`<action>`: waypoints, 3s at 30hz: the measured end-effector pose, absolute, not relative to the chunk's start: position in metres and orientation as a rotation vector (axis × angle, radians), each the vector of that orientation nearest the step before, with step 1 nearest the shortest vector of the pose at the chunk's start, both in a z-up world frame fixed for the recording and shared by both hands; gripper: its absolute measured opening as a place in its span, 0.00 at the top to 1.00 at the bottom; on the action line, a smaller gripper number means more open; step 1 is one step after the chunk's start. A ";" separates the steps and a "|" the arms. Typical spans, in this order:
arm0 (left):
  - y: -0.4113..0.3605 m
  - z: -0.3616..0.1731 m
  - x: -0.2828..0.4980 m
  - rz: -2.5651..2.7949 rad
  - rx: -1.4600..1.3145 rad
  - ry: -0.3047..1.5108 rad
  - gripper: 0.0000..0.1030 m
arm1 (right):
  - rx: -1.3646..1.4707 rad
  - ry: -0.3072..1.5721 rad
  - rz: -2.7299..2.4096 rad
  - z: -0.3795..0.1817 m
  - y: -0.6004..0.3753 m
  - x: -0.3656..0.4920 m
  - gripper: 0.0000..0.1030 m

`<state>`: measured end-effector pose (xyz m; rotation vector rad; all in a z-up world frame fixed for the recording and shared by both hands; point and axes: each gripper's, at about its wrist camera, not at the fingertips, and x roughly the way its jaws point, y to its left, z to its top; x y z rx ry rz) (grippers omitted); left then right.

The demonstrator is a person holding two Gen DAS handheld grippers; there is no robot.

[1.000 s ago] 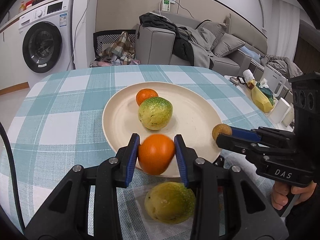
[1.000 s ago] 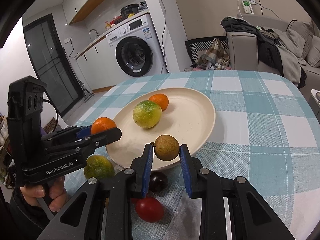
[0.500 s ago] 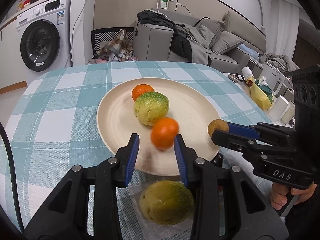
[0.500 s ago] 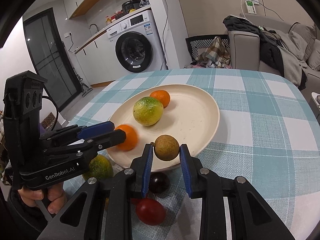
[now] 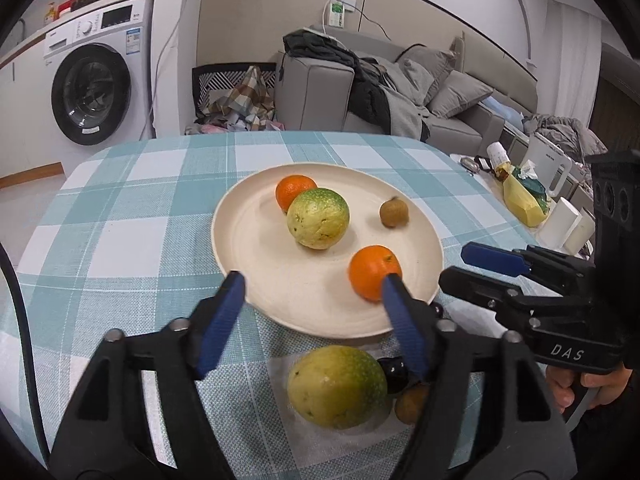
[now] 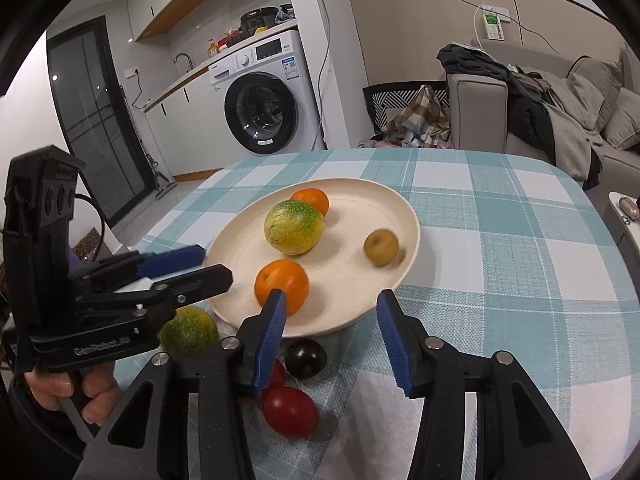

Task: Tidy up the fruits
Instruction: 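Open the left tool to drop the orange while the right tool releases the brown fruit onto the plate, then withdraw both open tools from the plate, then grasp the second large yellow-green citrus with the left tool while the right tool grasps a red tomato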

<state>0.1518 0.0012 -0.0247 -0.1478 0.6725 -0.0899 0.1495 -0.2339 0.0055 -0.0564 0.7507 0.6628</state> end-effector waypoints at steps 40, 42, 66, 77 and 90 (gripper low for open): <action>0.001 -0.031 0.105 -0.042 -0.077 0.728 0.01 | -0.165 0.849 0.658 -0.011 -0.240 0.132 0.00; 0.002 -0.032 0.106 -0.040 -0.081 0.730 0.01 | -0.176 0.855 0.662 -0.012 -0.240 0.131 0.00; 0.004 -0.035 0.111 -0.041 -0.089 0.740 0.01 | -0.226 0.928 0.799 -0.021 -0.228 0.119 0.49; 0.002 -0.038 0.111 -0.051 -0.095 0.744 0.01 | -0.262 0.919 0.827 -0.022 -0.224 0.112 0.68; -0.005 -0.043 0.111 -0.079 -0.095 0.757 0.01 | -0.220 0.875 0.816 -0.011 -0.232 0.116 0.71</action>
